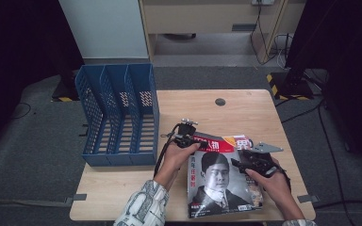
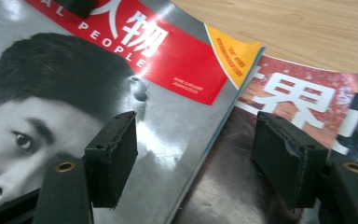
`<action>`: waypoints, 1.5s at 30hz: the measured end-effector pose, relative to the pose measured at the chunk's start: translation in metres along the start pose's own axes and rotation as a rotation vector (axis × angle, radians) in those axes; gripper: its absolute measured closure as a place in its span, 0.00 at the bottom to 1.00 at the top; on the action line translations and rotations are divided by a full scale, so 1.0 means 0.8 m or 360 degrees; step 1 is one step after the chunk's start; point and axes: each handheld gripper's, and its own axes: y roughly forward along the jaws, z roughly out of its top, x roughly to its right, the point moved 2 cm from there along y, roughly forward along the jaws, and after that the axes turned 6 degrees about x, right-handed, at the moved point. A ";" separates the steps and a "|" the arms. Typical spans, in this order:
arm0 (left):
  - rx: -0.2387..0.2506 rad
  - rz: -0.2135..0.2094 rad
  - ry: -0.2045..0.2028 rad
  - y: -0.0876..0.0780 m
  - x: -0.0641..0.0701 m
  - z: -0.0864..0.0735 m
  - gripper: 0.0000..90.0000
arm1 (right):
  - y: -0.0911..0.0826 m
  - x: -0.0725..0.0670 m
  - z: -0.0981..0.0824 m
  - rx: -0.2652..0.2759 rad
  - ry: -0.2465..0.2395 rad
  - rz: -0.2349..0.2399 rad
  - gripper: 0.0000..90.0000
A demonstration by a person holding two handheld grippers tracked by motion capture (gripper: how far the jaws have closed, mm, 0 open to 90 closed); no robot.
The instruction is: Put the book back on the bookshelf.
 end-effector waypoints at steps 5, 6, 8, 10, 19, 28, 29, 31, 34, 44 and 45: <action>0.0004 -0.0001 0.0038 -0.003 0.008 0.005 0.91 | -0.007 0.012 0.000 0.0025 0.0037 -0.0049 0.35; 0.0004 -0.0001 0.0038 -0.003 0.008 0.005 0.91 | -0.007 0.012 0.000 0.0025 0.0037 -0.0049 0.35; 0.0013 0.0001 0.0036 -0.003 0.009 0.006 0.91 | -0.011 0.018 -0.001 0.0037 0.0061 -0.0071 0.34; 0.0019 -0.0009 0.0039 -0.004 0.010 0.007 0.91 | -0.019 0.031 -0.001 0.0061 0.0114 -0.0136 0.33; 0.0034 -0.0047 0.0019 -0.009 0.015 0.011 0.92 | -0.047 0.082 -0.019 0.0046 0.0332 -0.0476 0.24; 0.0113 -0.0049 0.0052 -0.029 0.023 0.020 0.94 | -0.037 0.095 -0.036 -0.0146 0.0321 -0.0528 0.23; 0.0127 -0.0048 0.0053 -0.032 0.024 0.022 0.94 | -0.035 0.095 -0.038 -0.0157 0.0319 -0.0526 0.23; 0.0152 -0.0045 0.0066 -0.038 0.026 0.026 0.95 | -0.030 0.096 -0.041 -0.0185 0.0290 -0.0538 0.23; 0.0183 -0.0038 0.0081 -0.046 0.029 0.033 0.95 | -0.029 0.097 -0.041 -0.0177 0.0276 -0.0543 0.23; 0.0288 -0.0063 0.0146 -0.069 0.042 0.051 0.96 | -0.023 0.089 -0.046 -0.0166 0.0169 -0.0573 0.17; 0.0300 -0.0065 0.0156 -0.072 0.044 0.053 0.96 | -0.023 0.089 -0.047 -0.0158 0.0159 -0.0572 0.17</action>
